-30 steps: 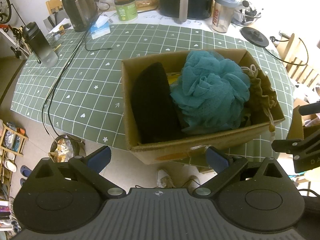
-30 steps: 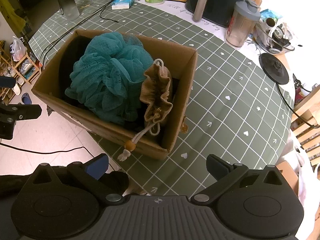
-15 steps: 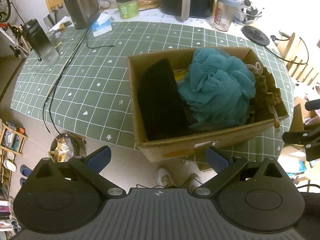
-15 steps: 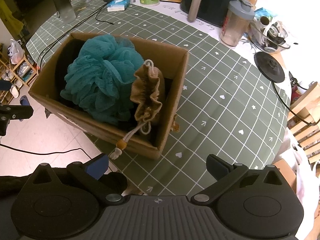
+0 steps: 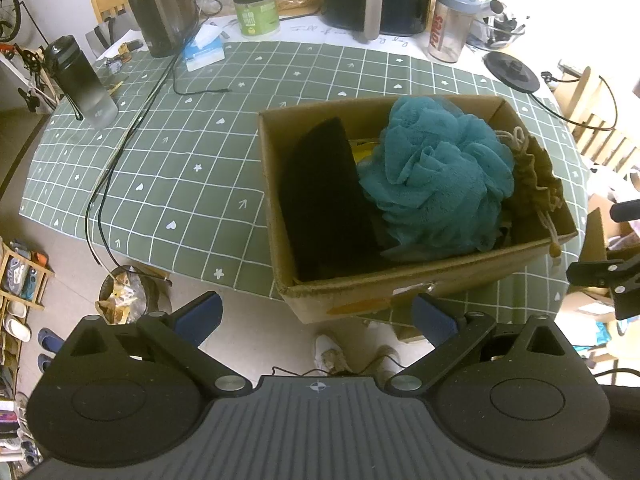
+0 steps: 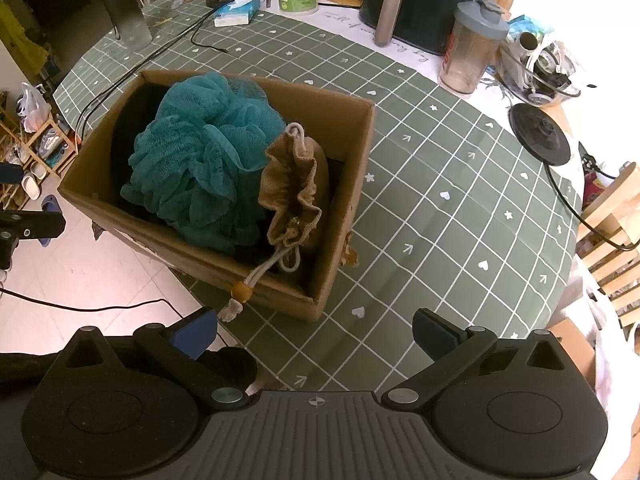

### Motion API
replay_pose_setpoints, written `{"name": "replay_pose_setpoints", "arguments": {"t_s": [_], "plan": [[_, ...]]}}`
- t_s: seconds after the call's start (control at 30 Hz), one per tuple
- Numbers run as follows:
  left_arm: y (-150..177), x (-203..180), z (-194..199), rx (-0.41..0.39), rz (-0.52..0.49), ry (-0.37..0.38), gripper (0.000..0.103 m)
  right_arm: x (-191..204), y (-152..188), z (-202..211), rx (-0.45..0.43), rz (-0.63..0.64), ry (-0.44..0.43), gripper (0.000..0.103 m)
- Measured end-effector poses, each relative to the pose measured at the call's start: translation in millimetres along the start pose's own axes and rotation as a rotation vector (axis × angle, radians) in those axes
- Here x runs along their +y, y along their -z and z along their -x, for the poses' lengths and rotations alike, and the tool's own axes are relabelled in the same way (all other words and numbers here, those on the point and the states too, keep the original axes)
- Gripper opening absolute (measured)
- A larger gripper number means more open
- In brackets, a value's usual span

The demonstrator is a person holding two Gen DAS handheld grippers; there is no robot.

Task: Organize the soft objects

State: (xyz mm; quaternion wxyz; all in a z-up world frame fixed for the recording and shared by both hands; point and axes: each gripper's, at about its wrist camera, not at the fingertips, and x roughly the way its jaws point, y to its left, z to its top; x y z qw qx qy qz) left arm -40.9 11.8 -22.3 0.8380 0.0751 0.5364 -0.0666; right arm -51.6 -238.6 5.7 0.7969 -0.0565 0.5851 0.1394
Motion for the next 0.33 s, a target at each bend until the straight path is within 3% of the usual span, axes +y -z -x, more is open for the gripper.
{"name": "replay_pose_setpoints", "arguments": {"t_s": [0.33], "plan": [[-2.1,-0.6,-0.6,-0.008,0.006,0.019,0.103,-4.0,-3.3,-1.9,-0.001,-0.007,-0.009,0.103]]}}
